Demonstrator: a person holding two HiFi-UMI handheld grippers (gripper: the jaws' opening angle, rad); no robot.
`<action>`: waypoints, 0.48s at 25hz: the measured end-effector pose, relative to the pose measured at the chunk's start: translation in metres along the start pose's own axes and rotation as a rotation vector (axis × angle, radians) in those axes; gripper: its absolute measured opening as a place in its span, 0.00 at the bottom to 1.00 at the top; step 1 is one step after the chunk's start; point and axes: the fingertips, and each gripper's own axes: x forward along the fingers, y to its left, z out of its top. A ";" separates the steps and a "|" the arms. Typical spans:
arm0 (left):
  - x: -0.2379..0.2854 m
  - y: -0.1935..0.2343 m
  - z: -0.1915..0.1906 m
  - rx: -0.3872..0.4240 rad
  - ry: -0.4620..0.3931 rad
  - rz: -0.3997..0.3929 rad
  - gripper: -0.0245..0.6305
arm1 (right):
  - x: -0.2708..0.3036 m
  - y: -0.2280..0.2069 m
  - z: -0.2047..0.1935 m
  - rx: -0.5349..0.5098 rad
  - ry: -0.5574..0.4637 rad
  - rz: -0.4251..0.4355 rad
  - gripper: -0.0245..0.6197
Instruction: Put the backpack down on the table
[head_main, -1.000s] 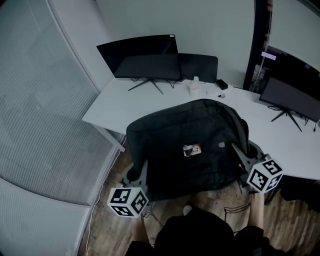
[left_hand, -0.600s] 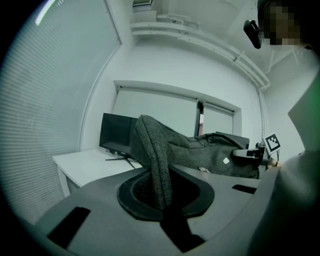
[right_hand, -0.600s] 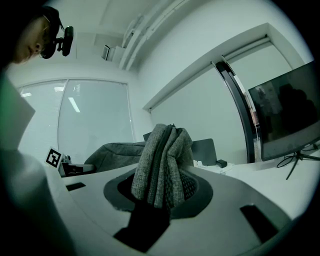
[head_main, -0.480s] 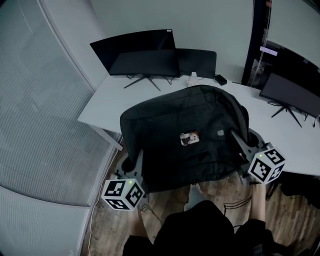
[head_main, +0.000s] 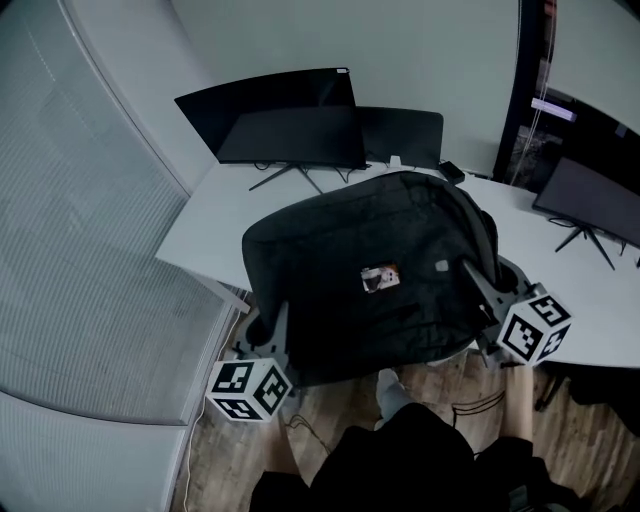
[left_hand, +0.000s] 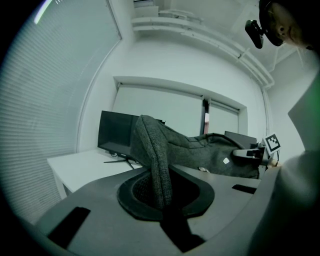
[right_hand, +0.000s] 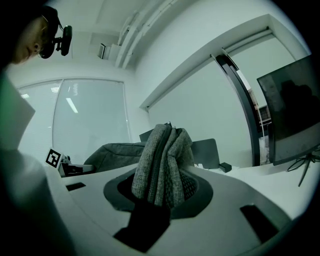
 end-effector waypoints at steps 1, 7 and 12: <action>0.006 0.002 0.001 0.002 0.001 0.002 0.10 | 0.006 -0.004 0.001 0.001 0.000 0.002 0.22; 0.071 0.032 0.019 -0.015 0.023 0.005 0.10 | 0.071 -0.037 0.017 0.009 0.023 0.001 0.22; 0.097 0.040 0.023 -0.022 0.030 0.026 0.10 | 0.100 -0.056 0.020 0.017 0.033 0.021 0.22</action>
